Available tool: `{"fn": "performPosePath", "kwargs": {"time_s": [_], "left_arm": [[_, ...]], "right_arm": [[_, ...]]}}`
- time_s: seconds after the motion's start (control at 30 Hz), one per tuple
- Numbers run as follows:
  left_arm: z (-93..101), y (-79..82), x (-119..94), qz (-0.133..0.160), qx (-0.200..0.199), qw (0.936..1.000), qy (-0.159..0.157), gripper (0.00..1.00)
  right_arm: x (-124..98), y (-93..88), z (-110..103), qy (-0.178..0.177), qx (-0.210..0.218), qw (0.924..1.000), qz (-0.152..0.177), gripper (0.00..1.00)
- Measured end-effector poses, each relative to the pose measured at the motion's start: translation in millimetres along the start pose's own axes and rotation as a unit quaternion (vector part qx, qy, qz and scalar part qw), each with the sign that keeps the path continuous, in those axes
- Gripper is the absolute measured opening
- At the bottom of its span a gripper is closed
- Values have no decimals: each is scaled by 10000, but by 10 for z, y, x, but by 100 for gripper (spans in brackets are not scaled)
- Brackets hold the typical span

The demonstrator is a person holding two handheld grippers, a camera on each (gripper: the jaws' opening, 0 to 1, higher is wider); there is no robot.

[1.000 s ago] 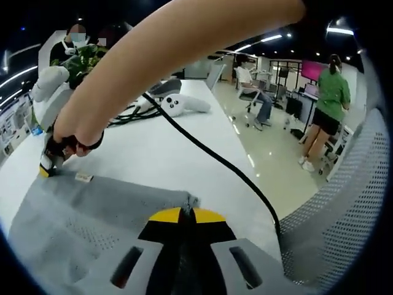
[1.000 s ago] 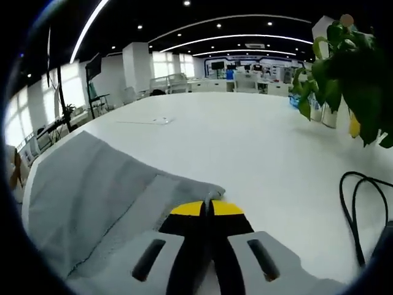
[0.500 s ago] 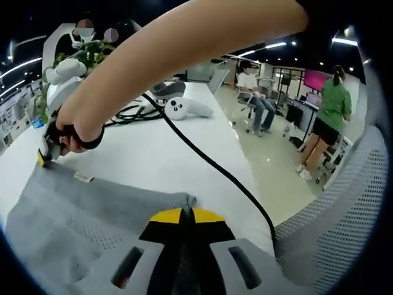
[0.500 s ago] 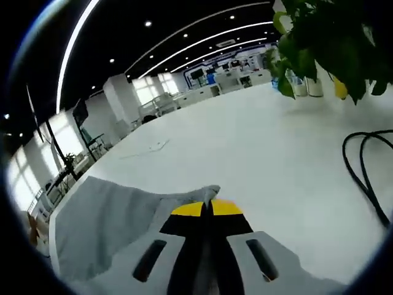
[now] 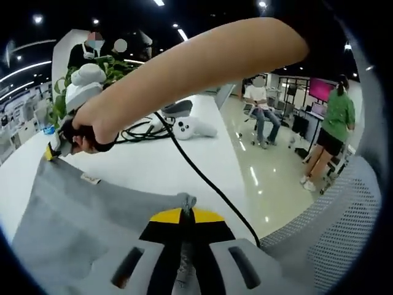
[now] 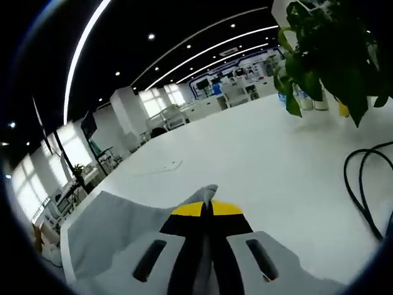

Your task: Fold the towel on the table until its edges align and the towel forms a compact rectangular stack.

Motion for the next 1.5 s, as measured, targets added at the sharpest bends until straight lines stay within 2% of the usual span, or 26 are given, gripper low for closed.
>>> {"fn": "performPosePath", "kwargs": {"time_s": [0.33, 0.53, 0.83, 1.17, 1.27, 1.5], "left_arm": [[27, 111, -340, 167, 50, 9995, 250, 4], [41, 149, -605, 342, -10, 9984, 439, 4], [6, 50, -1049, 559, -300, 9951, 756, 4], [-28, -28, -1417, 734, -460, 9913, 994, 4], [-23, -71, -1523, 841, -666, 9890, 1017, 4], [-18, -155, -1739, 972, -899, 9840, 1189, 4]], "right_arm": [[-82, 228, -292, 220, 115, 9994, 230, 0], [-171, 328, -584, 347, 141, 9987, 332, 0], [-268, 405, -916, 425, 139, 9982, 395, 0], [-285, 508, -1288, 541, 78, 9973, 493, 0], [-253, 570, -1416, 717, 126, 9954, 629, 0], [-182, 621, -1708, 960, 126, 9930, 676, 0]]}}
Point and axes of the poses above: the point that each gripper's makers call its tool centre point, and the gripper's own axes: x roughly forward along the fingers, z roughly to its right, y roughly out of its top, the point moved 4 cm from there along -x, roughly backward along the fingers, and after that the axes turned 10 degrees about -z, right-handed, at the moved point
